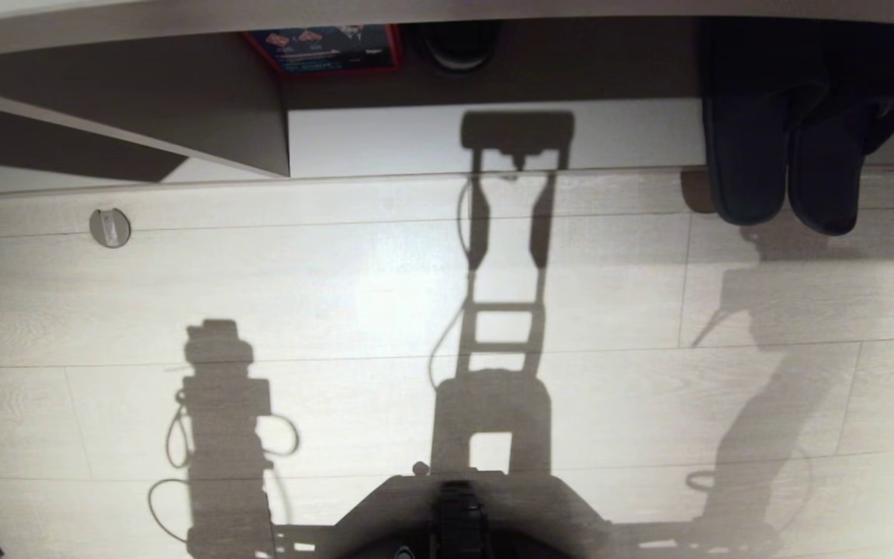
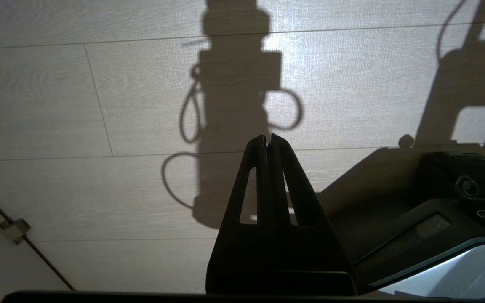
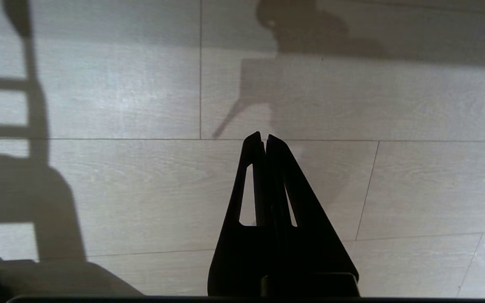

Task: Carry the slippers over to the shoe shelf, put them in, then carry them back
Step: Pick up the slippers in the shoe cabinet

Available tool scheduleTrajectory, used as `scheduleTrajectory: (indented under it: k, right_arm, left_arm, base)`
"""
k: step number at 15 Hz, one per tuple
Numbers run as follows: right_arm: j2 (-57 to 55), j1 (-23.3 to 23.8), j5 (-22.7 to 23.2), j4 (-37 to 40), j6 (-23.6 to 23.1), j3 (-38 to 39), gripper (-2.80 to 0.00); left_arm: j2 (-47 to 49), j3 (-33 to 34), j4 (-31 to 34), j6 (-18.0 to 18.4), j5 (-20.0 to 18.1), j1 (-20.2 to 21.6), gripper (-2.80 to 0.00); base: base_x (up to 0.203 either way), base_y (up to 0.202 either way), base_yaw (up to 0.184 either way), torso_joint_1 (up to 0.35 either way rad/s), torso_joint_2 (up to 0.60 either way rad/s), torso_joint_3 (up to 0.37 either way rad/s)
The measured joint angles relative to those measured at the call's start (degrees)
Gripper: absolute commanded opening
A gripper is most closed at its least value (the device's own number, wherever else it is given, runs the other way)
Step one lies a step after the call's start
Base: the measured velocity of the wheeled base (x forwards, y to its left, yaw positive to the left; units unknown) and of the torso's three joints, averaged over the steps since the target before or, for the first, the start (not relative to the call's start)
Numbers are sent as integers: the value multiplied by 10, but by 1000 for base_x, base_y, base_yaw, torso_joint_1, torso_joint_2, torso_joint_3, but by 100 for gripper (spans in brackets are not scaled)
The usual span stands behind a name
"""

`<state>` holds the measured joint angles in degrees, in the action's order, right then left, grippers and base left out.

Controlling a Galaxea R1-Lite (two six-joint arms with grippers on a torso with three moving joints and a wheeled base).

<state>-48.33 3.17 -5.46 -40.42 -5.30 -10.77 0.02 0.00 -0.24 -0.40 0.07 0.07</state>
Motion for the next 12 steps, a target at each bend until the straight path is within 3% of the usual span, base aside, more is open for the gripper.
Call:
scheduleTrajectory:
  k: [8, 12]
  right_arm:
    - [-214, 35, 1, -186, 6, -12, -280]
    - [-298, 42, 3, -267, 8, -75, -280]
  left_arm:
    - [0, 0, 0, 0, 0, 0, -280]
    - [0, 0, 0, 0, 0, 0, -280]
  base:
    - [0, 0, 0, 0, 0, 0]
    - [0, 0, 0, 0, 0, 0]
